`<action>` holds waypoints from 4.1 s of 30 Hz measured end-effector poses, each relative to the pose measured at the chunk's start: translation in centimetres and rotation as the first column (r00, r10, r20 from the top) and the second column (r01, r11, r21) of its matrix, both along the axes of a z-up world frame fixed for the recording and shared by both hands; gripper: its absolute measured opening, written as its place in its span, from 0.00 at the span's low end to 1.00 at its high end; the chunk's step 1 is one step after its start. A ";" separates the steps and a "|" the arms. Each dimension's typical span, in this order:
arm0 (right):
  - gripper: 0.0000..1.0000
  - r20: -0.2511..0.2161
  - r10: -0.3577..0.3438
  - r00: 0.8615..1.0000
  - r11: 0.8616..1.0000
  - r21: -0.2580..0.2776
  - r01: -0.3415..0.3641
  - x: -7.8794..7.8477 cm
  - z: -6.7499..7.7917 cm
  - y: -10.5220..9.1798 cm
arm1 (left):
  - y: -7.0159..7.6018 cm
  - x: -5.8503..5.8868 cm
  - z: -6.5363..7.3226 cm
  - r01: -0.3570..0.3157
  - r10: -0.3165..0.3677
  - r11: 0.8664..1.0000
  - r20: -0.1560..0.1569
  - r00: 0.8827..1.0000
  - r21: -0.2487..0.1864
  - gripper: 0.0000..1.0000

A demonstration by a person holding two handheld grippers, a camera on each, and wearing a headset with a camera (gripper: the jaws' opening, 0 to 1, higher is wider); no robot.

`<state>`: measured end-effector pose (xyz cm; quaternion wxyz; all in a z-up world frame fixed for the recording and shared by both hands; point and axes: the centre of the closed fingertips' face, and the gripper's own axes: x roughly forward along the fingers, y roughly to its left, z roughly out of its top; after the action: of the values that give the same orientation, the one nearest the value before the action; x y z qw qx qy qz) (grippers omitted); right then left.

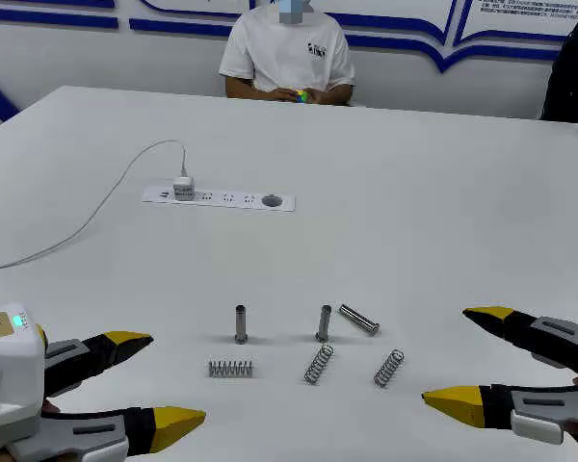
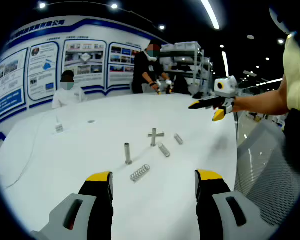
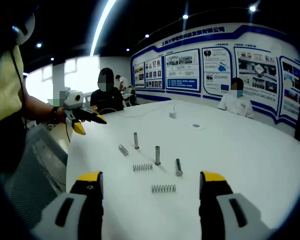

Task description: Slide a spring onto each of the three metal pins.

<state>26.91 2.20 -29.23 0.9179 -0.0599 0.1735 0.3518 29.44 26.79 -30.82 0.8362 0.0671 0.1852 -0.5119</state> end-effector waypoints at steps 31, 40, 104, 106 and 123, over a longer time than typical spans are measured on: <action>0.69 -0.049 -0.033 0.998 0.999 0.000 0.033 2.6 -0.6 -0.6 | -0.5 1.2 0.3 0.021 -0.021 0.999 0.016 1.000 0.028 0.65; 0.52 -0.080 -0.057 0.995 0.997 -0.057 0.053 5.3 -1.0 -0.3 | -1.4 1.5 0.1 0.028 -0.030 0.999 0.038 0.999 0.040 0.61; 0.12 -0.384 -0.107 0.917 0.920 -0.388 -0.055 15.5 -10.9 3.7 | -2.3 0.9 -2.5 0.011 -0.009 0.999 -0.047 0.999 0.047 0.61; 0.12 -0.390 -0.109 0.915 0.921 -0.386 -0.055 15.5 -11.0 3.7 | -2.3 0.8 -2.5 0.012 -0.010 0.999 -0.053 0.999 0.043 0.60; 0.10 -0.422 -0.119 0.899 0.926 -0.375 -0.054 15.3 -11.3 3.6 | -1.8 1.1 -2.5 -0.008 0.010 1.000 -0.065 0.998 0.026 0.60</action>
<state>42.20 5.84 -40.54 0.8325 -0.1519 0.4401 0.3004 30.51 24.98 -33.29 0.8311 0.0600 0.2193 -0.5076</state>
